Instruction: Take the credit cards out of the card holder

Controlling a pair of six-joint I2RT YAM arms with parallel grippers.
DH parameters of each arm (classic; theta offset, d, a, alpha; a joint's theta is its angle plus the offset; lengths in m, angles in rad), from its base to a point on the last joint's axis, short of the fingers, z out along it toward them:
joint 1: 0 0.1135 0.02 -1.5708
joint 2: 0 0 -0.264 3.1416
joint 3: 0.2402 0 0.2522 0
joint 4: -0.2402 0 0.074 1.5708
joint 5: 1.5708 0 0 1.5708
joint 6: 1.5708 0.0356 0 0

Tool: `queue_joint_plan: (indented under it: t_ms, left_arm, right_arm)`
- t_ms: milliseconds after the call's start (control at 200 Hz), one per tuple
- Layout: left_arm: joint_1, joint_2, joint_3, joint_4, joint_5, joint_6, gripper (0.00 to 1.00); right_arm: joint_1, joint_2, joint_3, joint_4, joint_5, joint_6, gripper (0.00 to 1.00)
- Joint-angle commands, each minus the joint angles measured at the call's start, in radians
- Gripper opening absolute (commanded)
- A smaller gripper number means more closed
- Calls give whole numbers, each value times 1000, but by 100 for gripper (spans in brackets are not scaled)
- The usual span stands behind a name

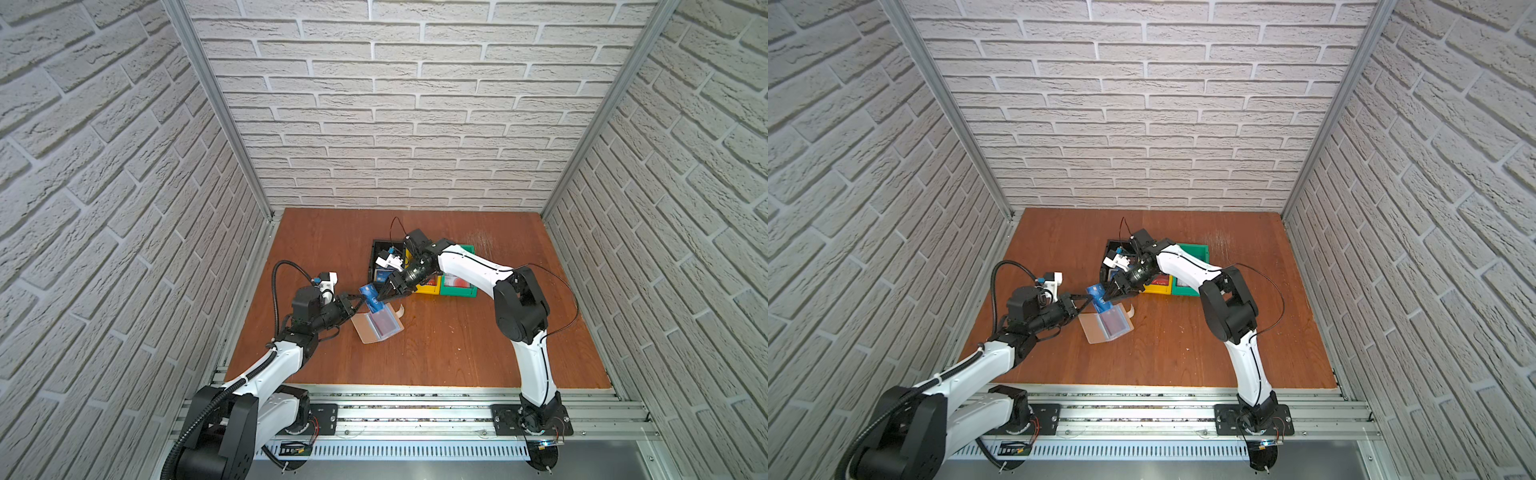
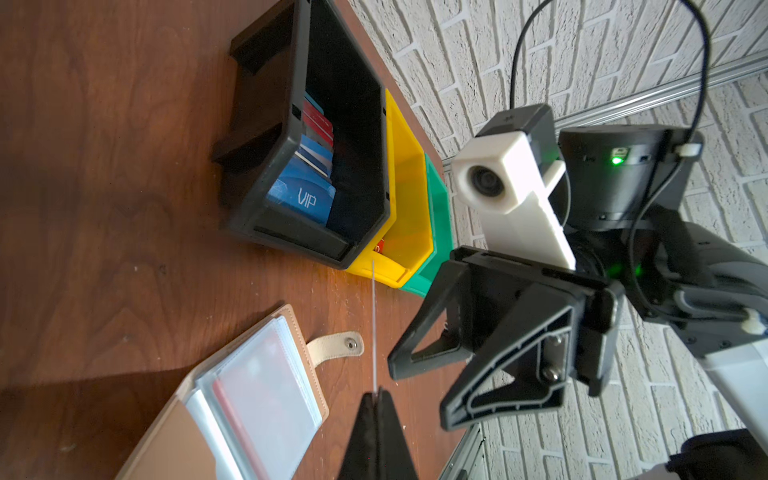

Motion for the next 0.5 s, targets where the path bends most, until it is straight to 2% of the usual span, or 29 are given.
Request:
queue_joint_plan:
  t_ms: [0, 495]
  left_arm:
    - [-4, -13, -20, 96, 10, -10, 0]
    - [-12, 27, -49, 299, -23, -76, 0]
  right_arm:
    - [-10, -15, 4, 3, -7, -12, 39]
    - [-13, 54, 37, 117, -43, 77, 40]
